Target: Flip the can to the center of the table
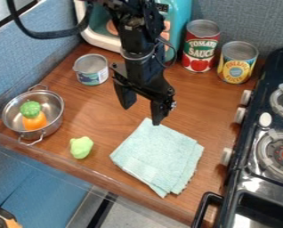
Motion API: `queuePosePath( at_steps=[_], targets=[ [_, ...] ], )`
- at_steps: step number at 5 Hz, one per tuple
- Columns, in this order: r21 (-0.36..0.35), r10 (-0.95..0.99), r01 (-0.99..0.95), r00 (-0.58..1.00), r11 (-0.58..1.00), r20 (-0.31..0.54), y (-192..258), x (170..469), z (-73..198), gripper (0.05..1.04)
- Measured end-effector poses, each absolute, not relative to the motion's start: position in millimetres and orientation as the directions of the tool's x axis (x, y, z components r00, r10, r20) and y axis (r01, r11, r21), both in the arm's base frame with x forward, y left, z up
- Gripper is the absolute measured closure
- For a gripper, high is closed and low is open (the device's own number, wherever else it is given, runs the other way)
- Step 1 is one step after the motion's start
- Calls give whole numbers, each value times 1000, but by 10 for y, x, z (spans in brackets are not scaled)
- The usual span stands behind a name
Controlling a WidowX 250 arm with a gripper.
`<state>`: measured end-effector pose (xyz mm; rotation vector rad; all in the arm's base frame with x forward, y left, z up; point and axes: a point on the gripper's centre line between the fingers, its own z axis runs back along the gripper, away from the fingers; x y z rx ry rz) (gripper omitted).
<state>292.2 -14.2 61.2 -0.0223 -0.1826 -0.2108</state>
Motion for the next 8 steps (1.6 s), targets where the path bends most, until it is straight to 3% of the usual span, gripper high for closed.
queuePosePath(
  at_steps=[1,2,3,6,8],
  targets=[
    [-11,-206,210,967,978,152,-145,2899,523,84],
    [-67,-150,160,980,985,128,70,2975,456,84],
    [-84,-119,132,982,988,144,277,3135,483,84],
    [1,-38,39,973,999,229,1225,3771,546,84],
    [14,-5,2,979,1000,202,1480,4048,369,84]
  ],
)
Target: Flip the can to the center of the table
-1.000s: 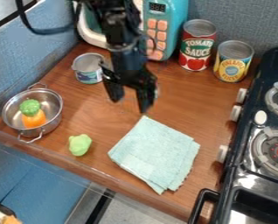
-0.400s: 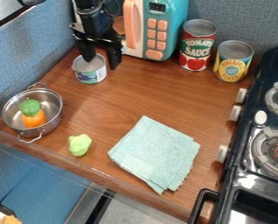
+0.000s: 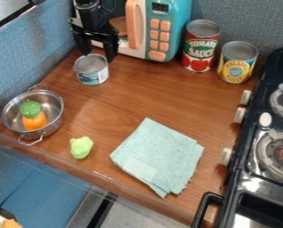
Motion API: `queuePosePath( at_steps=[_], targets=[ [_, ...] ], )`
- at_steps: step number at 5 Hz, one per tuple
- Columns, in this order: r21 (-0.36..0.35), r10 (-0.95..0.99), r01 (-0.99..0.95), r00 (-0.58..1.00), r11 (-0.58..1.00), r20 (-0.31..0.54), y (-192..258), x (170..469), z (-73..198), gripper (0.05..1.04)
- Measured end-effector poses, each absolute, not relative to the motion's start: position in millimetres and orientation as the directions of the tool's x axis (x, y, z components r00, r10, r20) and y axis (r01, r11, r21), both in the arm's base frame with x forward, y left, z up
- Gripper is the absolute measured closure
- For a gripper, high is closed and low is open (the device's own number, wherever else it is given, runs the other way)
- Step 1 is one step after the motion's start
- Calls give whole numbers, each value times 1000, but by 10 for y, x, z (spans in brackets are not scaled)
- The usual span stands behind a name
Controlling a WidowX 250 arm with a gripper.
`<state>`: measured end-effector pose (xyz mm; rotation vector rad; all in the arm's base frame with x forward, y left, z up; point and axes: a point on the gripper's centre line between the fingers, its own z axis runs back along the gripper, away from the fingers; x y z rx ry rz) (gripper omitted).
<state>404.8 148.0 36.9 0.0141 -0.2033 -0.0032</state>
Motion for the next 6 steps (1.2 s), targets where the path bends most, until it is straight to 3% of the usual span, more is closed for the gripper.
queuePosePath(
  at_steps=[2,6],
  targets=[
    [4,5,-6,986,1000,169,1477,4060,242,84],
    [-71,-34,45,989,996,146,886,4077,93,82]
  ],
)
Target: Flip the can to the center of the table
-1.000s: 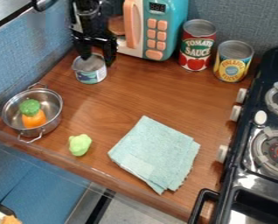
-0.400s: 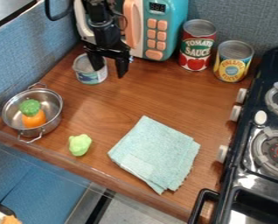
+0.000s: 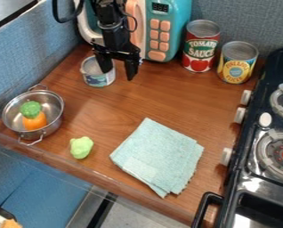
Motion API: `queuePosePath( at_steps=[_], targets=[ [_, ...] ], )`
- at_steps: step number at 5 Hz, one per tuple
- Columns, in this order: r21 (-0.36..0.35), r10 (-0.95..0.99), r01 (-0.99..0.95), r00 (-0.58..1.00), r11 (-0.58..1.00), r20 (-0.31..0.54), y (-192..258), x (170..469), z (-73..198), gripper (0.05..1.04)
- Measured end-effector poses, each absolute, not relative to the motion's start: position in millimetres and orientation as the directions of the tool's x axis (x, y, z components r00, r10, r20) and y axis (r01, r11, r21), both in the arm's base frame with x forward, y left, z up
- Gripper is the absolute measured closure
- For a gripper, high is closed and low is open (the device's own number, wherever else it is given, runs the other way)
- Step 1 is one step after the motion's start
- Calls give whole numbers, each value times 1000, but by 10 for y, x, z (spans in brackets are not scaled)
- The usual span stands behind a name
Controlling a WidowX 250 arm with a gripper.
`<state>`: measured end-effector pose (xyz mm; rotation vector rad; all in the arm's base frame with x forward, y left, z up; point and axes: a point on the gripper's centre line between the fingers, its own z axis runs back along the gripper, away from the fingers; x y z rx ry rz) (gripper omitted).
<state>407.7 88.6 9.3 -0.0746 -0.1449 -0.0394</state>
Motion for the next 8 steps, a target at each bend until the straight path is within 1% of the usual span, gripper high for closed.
queuePosePath(
  at_steps=[1,2,4,5,6,7,8],
  targets=[
    [-114,-33,51,987,992,158,667,4121,111,83],
    [-158,-83,105,987,982,141,197,4143,95,86],
    [-176,-133,156,982,972,133,-288,4148,111,85],
    [-176,-150,171,980,969,128,-395,4132,107,85],
    [-145,-147,168,978,975,146,-275,4124,255,85],
    [-106,-140,159,975,981,172,-196,4086,569,85],
    [-102,-115,134,978,986,173,-154,3972,783,85]
  ],
)
